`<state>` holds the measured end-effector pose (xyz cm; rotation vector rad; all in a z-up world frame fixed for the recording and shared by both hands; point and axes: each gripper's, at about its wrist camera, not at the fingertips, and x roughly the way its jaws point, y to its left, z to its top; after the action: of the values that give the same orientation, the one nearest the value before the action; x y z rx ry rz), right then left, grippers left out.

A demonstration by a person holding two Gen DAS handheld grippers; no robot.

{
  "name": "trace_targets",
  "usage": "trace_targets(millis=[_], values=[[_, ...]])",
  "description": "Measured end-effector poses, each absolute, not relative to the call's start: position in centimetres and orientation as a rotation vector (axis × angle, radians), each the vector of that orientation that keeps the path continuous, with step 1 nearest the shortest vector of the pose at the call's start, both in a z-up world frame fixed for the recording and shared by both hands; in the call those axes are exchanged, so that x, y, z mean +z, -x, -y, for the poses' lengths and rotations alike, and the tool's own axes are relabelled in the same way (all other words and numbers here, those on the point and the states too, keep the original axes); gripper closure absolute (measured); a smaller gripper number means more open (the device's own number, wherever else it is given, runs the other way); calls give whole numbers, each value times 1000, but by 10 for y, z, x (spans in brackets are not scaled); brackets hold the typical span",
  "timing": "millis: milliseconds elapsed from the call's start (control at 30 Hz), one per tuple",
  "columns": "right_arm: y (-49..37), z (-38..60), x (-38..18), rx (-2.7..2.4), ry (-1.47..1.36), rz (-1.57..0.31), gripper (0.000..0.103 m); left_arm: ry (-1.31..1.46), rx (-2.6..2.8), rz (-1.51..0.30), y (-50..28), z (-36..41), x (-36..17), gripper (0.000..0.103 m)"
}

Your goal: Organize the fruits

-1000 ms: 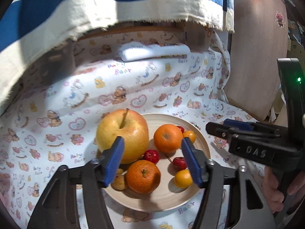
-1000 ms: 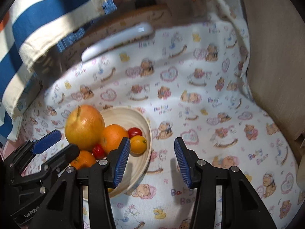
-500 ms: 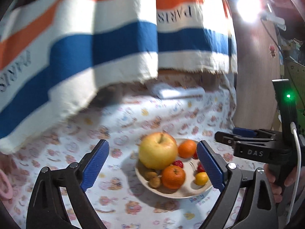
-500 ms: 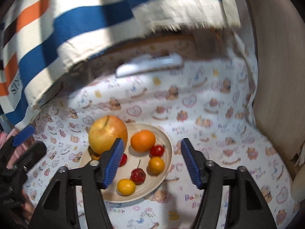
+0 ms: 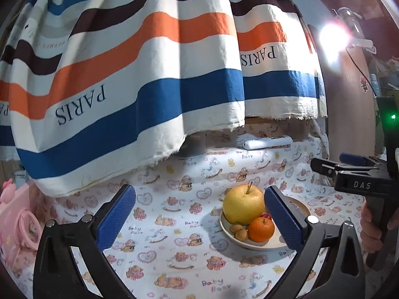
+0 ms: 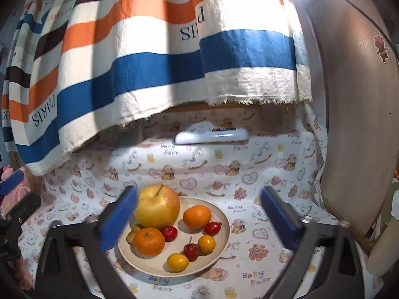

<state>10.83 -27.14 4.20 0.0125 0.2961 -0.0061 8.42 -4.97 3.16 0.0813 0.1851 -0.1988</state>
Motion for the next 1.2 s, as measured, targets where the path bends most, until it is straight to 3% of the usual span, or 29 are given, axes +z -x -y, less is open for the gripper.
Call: trace_targets(millis=[400, 767, 1200], values=[[-116, 255, 22, -5, 53, -329, 0, -81, -192, -197, -95, 39, 11, 0], [-120, 244, 12, 36, 94, -367, 0, -7, -186, -352, -125, 28, -2, 1], [-114, 248, 13, 0, 84, -337, 0, -6, -136, -351, -126, 26, -1, 0]])
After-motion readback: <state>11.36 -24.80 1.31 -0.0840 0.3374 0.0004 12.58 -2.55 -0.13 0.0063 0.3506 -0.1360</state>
